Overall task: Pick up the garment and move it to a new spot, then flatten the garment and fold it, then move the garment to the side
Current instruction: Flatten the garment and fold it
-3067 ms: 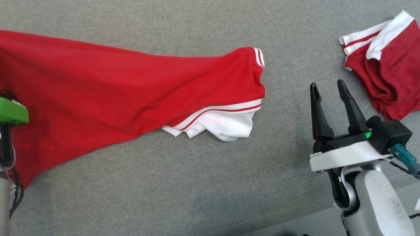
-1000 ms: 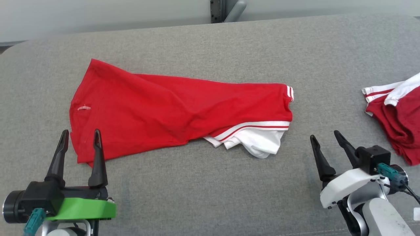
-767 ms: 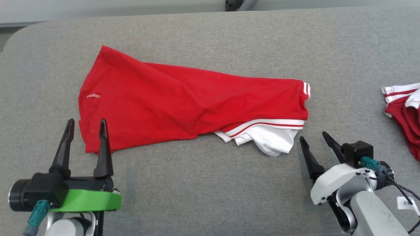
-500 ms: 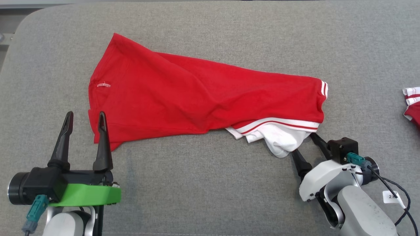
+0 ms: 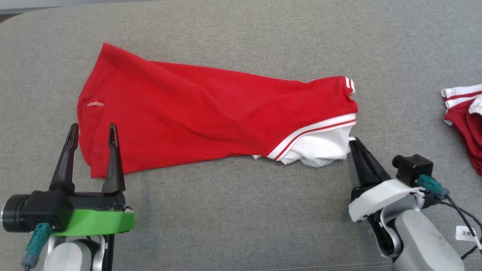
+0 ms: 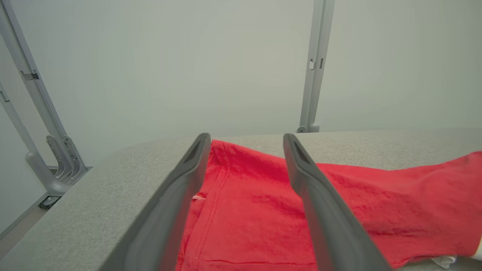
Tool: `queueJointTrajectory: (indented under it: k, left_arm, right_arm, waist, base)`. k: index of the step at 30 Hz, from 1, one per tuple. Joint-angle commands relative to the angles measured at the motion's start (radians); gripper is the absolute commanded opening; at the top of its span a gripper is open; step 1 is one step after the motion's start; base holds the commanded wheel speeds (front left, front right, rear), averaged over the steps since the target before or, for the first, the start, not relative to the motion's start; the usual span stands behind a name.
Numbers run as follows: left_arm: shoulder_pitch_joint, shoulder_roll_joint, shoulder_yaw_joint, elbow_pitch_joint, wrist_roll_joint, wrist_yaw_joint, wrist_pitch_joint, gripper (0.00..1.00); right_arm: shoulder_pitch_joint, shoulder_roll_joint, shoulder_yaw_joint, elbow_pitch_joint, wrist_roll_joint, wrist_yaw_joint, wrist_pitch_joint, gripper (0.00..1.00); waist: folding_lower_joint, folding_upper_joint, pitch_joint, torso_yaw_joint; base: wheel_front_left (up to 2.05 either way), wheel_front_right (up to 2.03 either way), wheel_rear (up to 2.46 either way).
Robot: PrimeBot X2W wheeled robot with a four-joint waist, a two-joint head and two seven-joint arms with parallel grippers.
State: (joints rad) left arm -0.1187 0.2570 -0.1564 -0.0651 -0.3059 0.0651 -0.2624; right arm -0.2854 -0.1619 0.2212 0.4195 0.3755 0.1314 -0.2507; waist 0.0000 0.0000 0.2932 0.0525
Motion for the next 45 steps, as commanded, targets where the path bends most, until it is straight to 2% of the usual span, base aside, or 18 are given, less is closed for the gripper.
queueJointTrajectory:
  k: [1, 7, 12, 13, 14, 15, 21, 27, 36, 45]
  left_arm:
    - [-0.015, 0.010, 0.006, -0.006, 0.007, -0.001, -0.003, 1.00]
    - [-0.023, 0.023, 0.006, -0.018, 0.013, 0.002, 0.003, 1.00]
    - [-0.027, 0.028, 0.002, -0.027, 0.013, 0.008, 0.011, 1.00]
    - [-0.028, 0.029, 0.001, -0.028, 0.012, 0.008, 0.012, 1.00]
    - [-0.028, 0.030, 0.001, -0.028, 0.011, 0.008, 0.014, 1.00]
    - [-0.028, 0.031, -0.001, -0.029, 0.011, 0.008, 0.013, 1.00]
    - [-0.017, 0.035, 0.006, -0.031, 0.005, 0.017, 0.016, 1.00]
    - [0.007, 0.034, 0.024, -0.026, -0.006, 0.035, 0.012, 1.00]
    - [0.061, 0.027, 0.039, -0.009, -0.031, 0.050, 0.009, 1.00]
    - [0.098, 0.032, 0.031, 0.023, -0.058, 0.024, 0.006, 1.00]
  right_arm:
    - [0.020, -0.002, -0.024, -0.029, -0.006, -0.001, -0.009, 0.00]
    - [0.065, 0.011, -0.136, -0.145, -0.034, -0.001, -0.005, 0.00]
    - [0.098, 0.053, -0.214, -0.182, -0.019, -0.001, 0.078, 0.00]
    - [0.103, 0.060, -0.221, -0.175, -0.012, -0.001, 0.099, 0.12]
    - [0.106, 0.064, -0.228, -0.173, -0.010, -0.001, 0.112, 0.49]
    - [0.110, 0.067, -0.231, -0.174, -0.014, -0.001, 0.118, 1.00]
    - [0.144, 0.086, -0.279, -0.217, -0.035, -0.001, 0.076, 1.00]
    - [0.165, 0.081, -0.316, -0.331, -0.110, -0.001, 0.028, 1.00]
    - [0.181, 0.060, -0.262, -0.455, -0.188, -0.001, 0.060, 1.00]
    - [0.203, 0.046, -0.237, -0.482, -0.178, -0.001, 0.099, 1.00]
  waist:
    - [0.0000, 0.0000, 0.005, -0.036]
    - [0.0000, 0.0000, 0.008, -0.075]
    - [0.0000, 0.0000, 0.013, -0.094]
    - [0.0000, 0.0000, 0.014, -0.095]
    - [0.0000, 0.0000, 0.014, -0.096]
    - [0.0000, 0.0000, 0.015, -0.097]
    - [0.0000, 0.0000, 0.015, -0.101]
    - [0.0000, 0.0000, -0.007, -0.105]
    - [0.0000, 0.0000, -0.071, -0.089]
    - [0.0000, 0.0000, -0.106, -0.066]
  base:
    - [0.00, 0.00, 0.00]
    - [0.00, 0.00, 0.00]
    - [0.00, 0.00, 0.00]
    - [0.00, 0.00, 0.00]
    - [0.00, 0.00, 0.00]
    - [0.00, 0.00, 0.00]
    - [0.00, 0.00, 0.00]
    - [0.00, 0.00, 0.00]
    - [0.00, 0.00, 0.00]
    - [0.00, 0.00, 0.00]
